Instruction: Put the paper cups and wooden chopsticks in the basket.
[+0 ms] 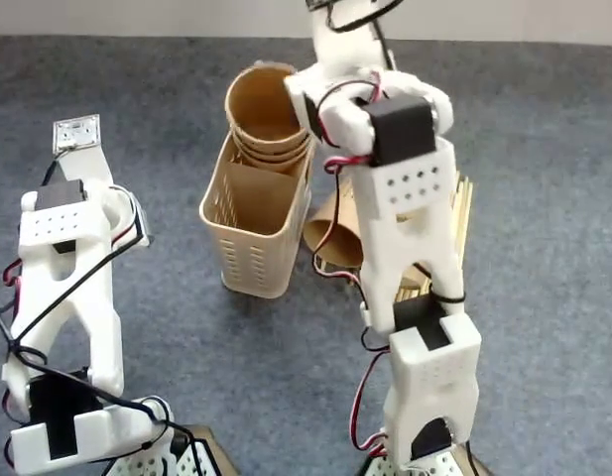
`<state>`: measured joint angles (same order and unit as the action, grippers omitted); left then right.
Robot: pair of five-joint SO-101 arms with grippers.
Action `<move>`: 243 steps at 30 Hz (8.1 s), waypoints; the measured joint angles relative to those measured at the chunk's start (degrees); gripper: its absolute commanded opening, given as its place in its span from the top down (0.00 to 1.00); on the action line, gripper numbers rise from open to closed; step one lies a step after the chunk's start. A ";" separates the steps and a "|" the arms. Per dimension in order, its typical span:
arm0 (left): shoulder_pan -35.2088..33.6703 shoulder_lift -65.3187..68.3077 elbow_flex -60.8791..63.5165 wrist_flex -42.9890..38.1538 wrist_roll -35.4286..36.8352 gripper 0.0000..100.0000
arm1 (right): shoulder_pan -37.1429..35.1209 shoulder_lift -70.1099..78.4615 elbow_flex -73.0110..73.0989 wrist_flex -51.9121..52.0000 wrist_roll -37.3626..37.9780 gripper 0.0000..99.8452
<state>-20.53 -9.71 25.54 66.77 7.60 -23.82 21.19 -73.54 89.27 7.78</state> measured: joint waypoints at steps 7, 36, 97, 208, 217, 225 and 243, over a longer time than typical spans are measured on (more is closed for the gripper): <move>0.00 0.00 0.44 0.00 0.00 0.81 | 6.42 -5.89 -3.96 9.49 0.00 0.69; 1.05 0.00 0.70 -2.20 0.00 0.81 | 2.20 -53.54 96.35 -21.63 33.14 0.69; 1.05 0.00 2.29 -2.46 0.00 0.81 | 12.22 -30.24 93.10 -50.73 20.40 1.00; 3.34 0.00 5.36 -6.86 0.00 0.81 | 12.75 -21.45 70.42 11.08 3.78 0.65; 3.34 0.00 5.36 -6.86 0.00 0.81 | 11.52 -29.45 83.16 4.31 2.46 0.65; 3.34 0.00 5.36 -6.86 0.00 0.81 | 6.86 -31.03 93.01 -2.55 2.46 0.65; 3.34 0.00 5.36 -8.09 0.00 0.81 | 16.09 -31.12 92.57 -23.38 9.41 0.65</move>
<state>-17.19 -9.71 30.90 58.68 7.60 -7.74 -9.93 19.03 65.89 17.19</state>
